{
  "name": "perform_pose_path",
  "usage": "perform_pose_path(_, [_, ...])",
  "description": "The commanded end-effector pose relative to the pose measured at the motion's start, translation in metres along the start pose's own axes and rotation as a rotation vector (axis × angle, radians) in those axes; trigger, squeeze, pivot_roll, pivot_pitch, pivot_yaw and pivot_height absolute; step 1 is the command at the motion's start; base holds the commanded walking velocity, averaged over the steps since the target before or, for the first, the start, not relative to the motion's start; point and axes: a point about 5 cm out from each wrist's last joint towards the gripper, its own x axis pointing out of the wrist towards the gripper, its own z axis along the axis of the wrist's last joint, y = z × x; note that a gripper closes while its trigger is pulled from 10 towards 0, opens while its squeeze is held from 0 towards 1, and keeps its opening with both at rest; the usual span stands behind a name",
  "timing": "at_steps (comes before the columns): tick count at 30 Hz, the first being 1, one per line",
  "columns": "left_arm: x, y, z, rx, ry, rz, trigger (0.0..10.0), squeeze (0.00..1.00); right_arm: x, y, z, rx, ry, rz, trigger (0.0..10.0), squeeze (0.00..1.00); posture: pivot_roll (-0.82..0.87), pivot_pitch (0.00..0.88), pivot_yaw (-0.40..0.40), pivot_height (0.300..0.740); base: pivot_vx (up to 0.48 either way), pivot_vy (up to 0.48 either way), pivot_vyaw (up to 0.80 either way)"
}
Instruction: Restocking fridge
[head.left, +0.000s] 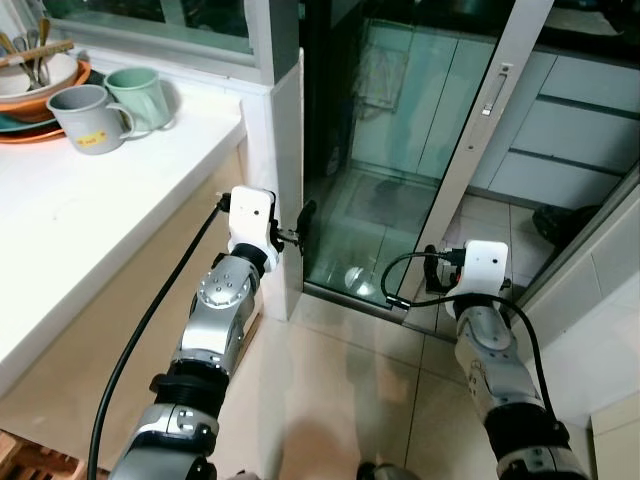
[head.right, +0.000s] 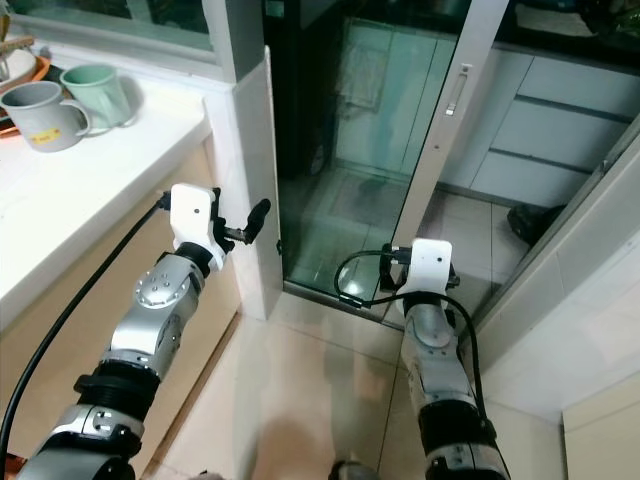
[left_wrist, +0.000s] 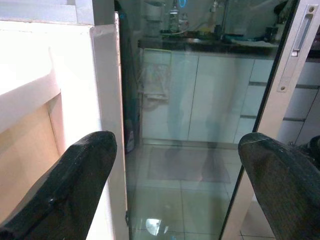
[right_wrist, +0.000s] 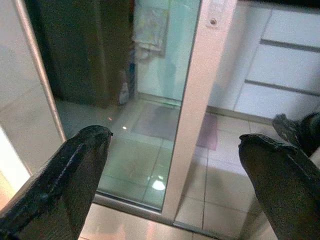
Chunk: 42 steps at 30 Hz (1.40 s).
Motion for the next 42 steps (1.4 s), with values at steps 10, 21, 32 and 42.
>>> perform_pose_path(10, [0.001,0.0,0.0,0.024,0.003,-0.021,10.0,0.0,0.004,-0.003,-0.003,-0.01,0.016,-0.007,10.0,0.0,-0.01,0.0,-0.018,0.74,-0.274,0.0,0.0])
perform_pose_path(21, [0.003,-0.001,0.003,0.023,-0.007,-0.029,10.0,0.0,0.003,-0.001,-0.008,-0.014,0.024,-0.002,10.0,0.0,-0.01,0.0,-0.007,0.74,0.0,0.0,-0.71])
perform_pose_path(32, [0.002,0.001,0.001,0.006,0.002,-0.028,10.0,0.0,0.004,0.0,-0.006,-0.014,0.012,-0.003,10.0,0.0,-0.01,0.0,-0.002,0.74,0.0,0.433,0.0])
perform_pose_path(42, [0.001,0.003,0.003,0.013,-0.013,-0.029,10.0,0.0,0.004,-0.001,-0.011,-0.008,0.037,-0.018,10.0,0.0,-0.01,0.0,0.001,0.74,-0.051,0.423,-0.3])
